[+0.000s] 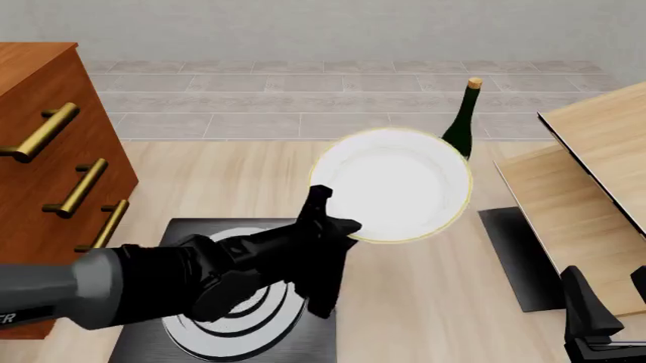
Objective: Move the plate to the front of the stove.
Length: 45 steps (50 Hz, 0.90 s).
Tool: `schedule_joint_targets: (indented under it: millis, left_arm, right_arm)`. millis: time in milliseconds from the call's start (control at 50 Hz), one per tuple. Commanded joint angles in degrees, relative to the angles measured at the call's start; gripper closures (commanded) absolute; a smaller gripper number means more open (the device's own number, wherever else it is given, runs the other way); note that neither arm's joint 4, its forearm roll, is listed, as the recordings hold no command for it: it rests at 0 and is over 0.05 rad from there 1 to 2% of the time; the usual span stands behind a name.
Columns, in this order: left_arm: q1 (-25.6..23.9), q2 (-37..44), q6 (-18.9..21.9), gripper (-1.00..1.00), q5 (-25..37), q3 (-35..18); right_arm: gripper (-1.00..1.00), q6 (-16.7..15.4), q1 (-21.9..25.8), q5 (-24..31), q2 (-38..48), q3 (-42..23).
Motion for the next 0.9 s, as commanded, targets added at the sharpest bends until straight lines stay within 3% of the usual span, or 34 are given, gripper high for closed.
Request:
schedule_joint_targets:
  millis: [20, 300, 620, 900]
  left_arm:
    - [5.0, -3.3, 2.1, 1.00, 3.6, -1.6]
    - [12.2, -5.4, 2.9, 1.00, 8.9, -4.5]
    - [18.7, -4.8, 3.4, 1.00, 19.2, -15.3]
    - [21.7, -1.7, 3.2, 1.00, 27.7, -20.9]
  right_arm:
    - [-1.00, 0.0, 0.0, 0.0, 0.0, 0.0]
    - [-1.00, 0.0, 0.0, 0.0, 0.0, 0.0]
    - [-1.00, 0.0, 0.0, 0.0, 0.0, 0.0]
    - [-1.00, 0.0, 0.0, 0.0, 0.0, 0.0]
